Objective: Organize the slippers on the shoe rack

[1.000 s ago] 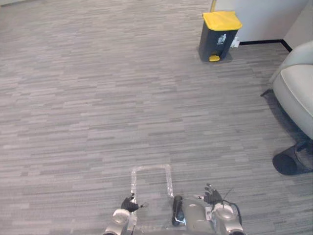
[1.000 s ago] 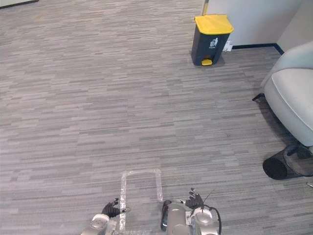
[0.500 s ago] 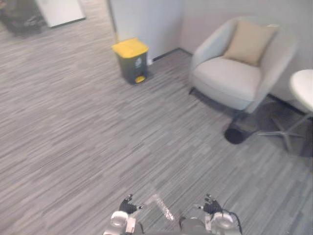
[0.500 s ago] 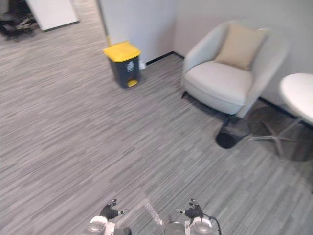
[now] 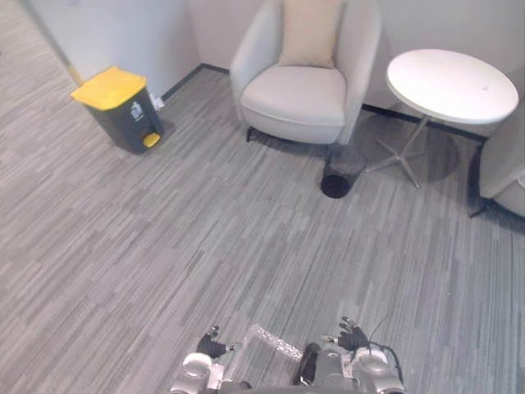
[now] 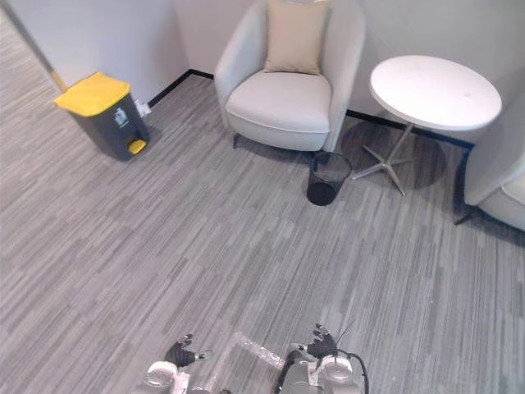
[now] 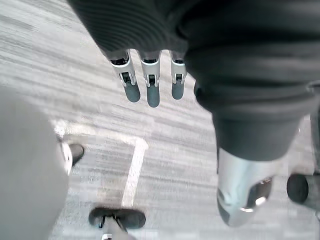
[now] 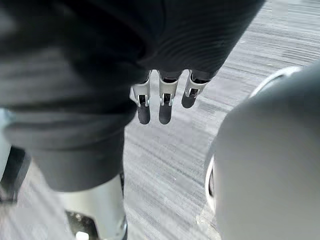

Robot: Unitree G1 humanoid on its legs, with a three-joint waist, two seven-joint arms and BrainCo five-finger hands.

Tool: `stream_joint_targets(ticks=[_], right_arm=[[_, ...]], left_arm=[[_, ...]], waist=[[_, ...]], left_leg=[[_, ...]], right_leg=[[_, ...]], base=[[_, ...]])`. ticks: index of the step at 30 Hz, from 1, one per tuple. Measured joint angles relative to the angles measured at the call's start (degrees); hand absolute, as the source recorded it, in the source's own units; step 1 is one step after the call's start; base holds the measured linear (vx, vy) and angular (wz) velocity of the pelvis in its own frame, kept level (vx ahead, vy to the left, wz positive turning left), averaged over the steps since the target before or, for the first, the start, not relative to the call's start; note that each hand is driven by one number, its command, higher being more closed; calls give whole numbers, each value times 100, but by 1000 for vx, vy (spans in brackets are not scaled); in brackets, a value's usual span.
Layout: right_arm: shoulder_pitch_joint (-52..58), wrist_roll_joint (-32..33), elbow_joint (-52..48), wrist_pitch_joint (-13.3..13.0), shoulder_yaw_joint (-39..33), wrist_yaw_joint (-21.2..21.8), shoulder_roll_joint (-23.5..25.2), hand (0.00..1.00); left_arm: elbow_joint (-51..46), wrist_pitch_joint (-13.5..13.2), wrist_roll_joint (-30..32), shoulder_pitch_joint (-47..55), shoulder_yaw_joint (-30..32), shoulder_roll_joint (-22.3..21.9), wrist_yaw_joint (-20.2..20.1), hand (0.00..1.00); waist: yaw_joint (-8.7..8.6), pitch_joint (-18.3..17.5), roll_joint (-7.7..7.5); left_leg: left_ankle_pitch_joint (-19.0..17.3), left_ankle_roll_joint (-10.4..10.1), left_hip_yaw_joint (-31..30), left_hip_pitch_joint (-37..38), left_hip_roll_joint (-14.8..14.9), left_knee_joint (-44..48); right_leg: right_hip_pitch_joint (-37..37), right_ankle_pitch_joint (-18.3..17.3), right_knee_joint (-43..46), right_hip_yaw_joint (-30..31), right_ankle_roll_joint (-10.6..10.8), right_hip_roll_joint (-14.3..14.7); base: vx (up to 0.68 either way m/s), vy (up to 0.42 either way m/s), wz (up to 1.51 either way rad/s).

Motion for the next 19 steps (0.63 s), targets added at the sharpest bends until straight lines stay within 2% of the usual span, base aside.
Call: stream_joint_targets(ticks=[1, 3, 4, 5, 6, 8, 9, 10, 11, 12, 13, 16, 19], right_arm=[[5, -2, 13, -1, 3, -10, 8, 0], [2, 1, 125, 0, 10, -11, -7, 0], [8, 7, 136, 6, 9, -17, -8, 0], [12, 35, 141, 7, 0, -33, -61, 0], [11, 41, 140, 5, 0, -38, -94, 0], [27, 41, 139, 7, -26, -50, -128, 0], [68, 42, 152, 9, -32, -51, -150, 0], [99, 34, 165, 9, -36, -54, -168, 0], [109, 36, 165, 8, -42, -51, -196, 0], [116, 42, 153, 5, -155, -59, -173, 0], [180, 43, 140, -7, -246, -63, -119, 0], [236, 44, 230, 3, -300, -62, -28, 0], [235, 48, 339, 4, -472, -59, 8, 0]], left_arm=[[-13, 3, -7, -5, 23, 0, -7, 0], [-99, -1, -10, 9, 193, -13, -6, 0], [-133, -14, -17, 27, 256, -56, 3, 0], [-134, -15, -25, 29, 261, -69, -9, 0], [-133, -16, -48, 27, 267, -73, -2, 0], [-141, -24, -70, 5, 275, -59, 5, 0], [-174, -44, -77, 5, 306, -62, 14, 0], [-180, -71, -89, 27, 333, -74, 24, 0], [-179, -90, -100, 52, 364, -93, 29, 0], [-109, -86, -129, 27, 378, -55, 44, 0], [-98, -78, -128, 36, 376, -45, 54, 0], [-94, -82, -127, 31, 341, -3, 60, 0], [-17, -83, -129, -1, 196, 11, 55, 0]], waist=[[6, 9, -16], [116, 34, -46], [199, 24, 12], [216, 17, 74], [216, 21, 82], [215, 54, 28], [250, 61, 2], [261, 34, 39], [262, 9, 118], [252, -22, 131], [199, -98, 75], [214, -239, -139], [209, -259, -142]], left_leg=[[-63, -96, 23, -133, 192, 565], [-139, -161, -23, -405, 545, 1705], [-299, -170, -404, -566, 593, 2112], [-438, -195, -851, -685, 520, 2162], [-512, -248, -1165, -766, 428, 2071], [-579, -199, -1762, -891, 185, 1630], [-570, -205, -2163, -916, 57, 1122], [-408, -232, -2380, -880, 18, 580], [47, -170, -2470, -887, 104, 242], [117, -147, -2372, -842, 121, 235], [124, -110, -2345, -780, 63, 88], [331, -24, -2232, -597, -129, -383], [336, -24, -2302, -406, -272, -467]], right_leg=[[130, 46, -201, 136, -15, 135], [311, 76, -440, 558, -42, 363], [341, 69, -532, 863, -92, 529], [349, 81, -568, 1085, -100, 630], [356, 93, -569, 1279, -108, 671], [479, 113, -624, 1618, -75, 679], [565, 140, -690, 1801, -23, 672], [574, 179, -764, 1926, 39, 720], [578, 194, -783, 2021, 81, 830], [689, 270, -893, 2103, 209, 822], [746, 339, -1069, 2115, 257, 774], [741, 446, -1251, 2143, 309, 618], [1050, 427, -1421, 2043, 383, 513]], base=[[35, -113, -73], [75, -84, -114], [76, -21, -147], [55, 33, -144], [43, 45, -117], [34, 48, -94], [19, 59, -91], [19, 68, -94], [52, 87, -77], [108, 113, -51], [176, 154, -24], [196, 115, -2], [185, 89, 12]])
